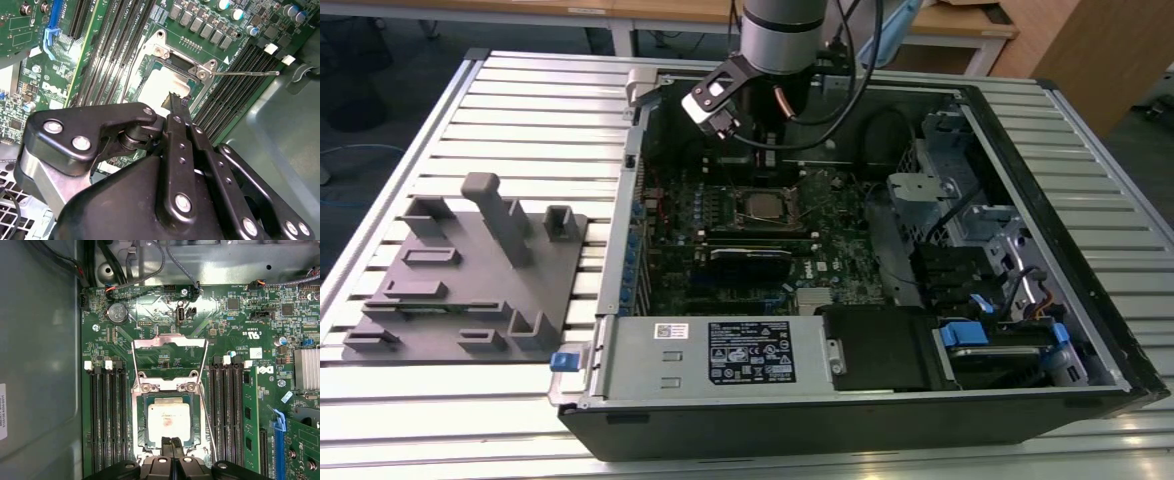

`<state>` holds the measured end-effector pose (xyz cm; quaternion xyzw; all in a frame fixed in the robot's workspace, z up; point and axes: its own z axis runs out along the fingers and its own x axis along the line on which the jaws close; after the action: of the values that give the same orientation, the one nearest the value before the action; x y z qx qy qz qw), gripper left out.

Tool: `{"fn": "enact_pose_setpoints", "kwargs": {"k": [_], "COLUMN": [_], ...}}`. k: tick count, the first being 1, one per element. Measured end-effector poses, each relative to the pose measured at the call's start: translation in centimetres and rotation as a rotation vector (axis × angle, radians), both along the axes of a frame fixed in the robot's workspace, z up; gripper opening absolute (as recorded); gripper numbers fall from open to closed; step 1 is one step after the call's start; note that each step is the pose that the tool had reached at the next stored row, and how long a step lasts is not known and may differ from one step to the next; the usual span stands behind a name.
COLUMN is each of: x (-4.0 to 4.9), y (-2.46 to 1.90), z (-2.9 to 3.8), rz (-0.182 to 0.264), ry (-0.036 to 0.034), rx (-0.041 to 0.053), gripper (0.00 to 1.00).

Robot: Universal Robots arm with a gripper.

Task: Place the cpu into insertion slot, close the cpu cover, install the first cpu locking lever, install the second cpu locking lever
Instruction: 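Close the cpu cover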

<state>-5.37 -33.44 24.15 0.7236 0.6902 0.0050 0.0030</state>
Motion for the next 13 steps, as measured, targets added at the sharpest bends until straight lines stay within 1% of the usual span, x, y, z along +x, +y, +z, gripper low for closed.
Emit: {"fn": "enact_pose_setpoints", "kwargs": {"k": [7,10,13], "x": [0.00,0.00,0.00], "y": [0.00,0.00,0.00], "z": [0.30,0.60,1.05], "rz": [0.000,0.000,0.000], "ry": [0.0002,0.0002,0.0001], "rx": [-0.0003,-0.0003,-0.0002], "gripper": [0.10,0.10,0.10]}}
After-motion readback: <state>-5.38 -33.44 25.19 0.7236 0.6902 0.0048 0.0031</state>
